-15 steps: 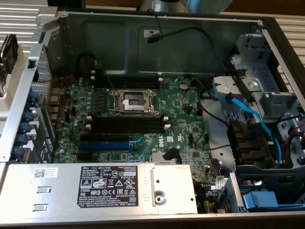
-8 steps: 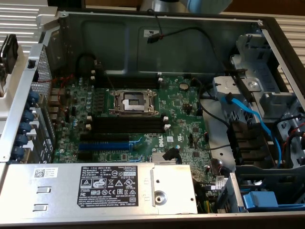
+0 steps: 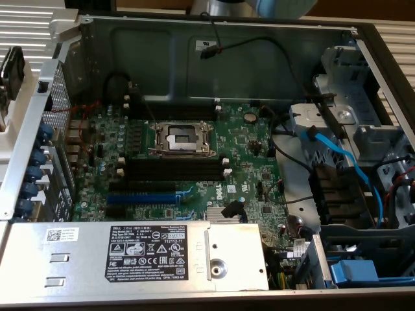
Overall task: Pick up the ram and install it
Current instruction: 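Pick up the ram and move it above insertion slot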
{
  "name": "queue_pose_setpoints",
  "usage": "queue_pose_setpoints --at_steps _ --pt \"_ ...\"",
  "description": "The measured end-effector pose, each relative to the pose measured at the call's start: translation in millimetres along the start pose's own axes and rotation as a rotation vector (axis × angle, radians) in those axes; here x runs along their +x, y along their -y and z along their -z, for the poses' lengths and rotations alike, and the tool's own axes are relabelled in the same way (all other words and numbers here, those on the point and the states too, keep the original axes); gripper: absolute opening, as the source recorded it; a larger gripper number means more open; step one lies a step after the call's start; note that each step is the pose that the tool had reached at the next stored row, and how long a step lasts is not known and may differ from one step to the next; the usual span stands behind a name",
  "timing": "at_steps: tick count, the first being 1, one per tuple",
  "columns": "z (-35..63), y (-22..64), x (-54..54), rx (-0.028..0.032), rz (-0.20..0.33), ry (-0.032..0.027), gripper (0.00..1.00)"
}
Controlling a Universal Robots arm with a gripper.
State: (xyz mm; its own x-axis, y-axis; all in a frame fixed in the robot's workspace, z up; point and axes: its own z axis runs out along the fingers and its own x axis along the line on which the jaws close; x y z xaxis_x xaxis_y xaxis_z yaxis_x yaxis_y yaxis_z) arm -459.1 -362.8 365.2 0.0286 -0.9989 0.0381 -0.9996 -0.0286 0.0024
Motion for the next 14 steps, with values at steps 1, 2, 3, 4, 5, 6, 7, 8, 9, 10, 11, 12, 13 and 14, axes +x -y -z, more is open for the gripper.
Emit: queue_pose_setpoints --at_steps 1,2,3,4,5,6,7,8,9,10,11,12,13,14 --pt "0.3 1.5 0.4 -0.0001 0.0 0.0 0.12" --pt "0.6 3.2 0.8 -0.0001 0.0 0.0 0.12" --pt "0.8 4.7 1.2 0.0 0.0 0.0001 0.12" --pt "0.7 5.9 1.3 0.0001 0.0 0.0001 0.12" --pt "0.8 7.2 1.3 -0.0001 -0.001 0.0 0.12" --pt "1.1 9.0 1.4 0.0001 -0.001 0.0001 0.12" --pt "2.6 11.1 1.5 0.0 -0.001 0.0 0.12" --pt "5.8 13.1 1.7 -0.0004 -0.001 -0.0002 0.12" --pt "10.4 15.0 1.9 -0.0003 -0.001 -0.0002 0.12" --pt "14.6 16.3 2.1 -0.0001 -0.001 -0.0001 0.12" --pt "19.2 17.6 2.3 -0.0001 -0.001 -0.0001 0.12" --pt "23.9 19.0 2.5 -0.0001 -0.002 -0.0001 0.12" --pt "28.6 20.7 2.7 -0.0001 -0.002 -0.0001 0.12" --pt "33.1 22.4 3.0 -0.0002 -0.002 -0.0002 0.12"
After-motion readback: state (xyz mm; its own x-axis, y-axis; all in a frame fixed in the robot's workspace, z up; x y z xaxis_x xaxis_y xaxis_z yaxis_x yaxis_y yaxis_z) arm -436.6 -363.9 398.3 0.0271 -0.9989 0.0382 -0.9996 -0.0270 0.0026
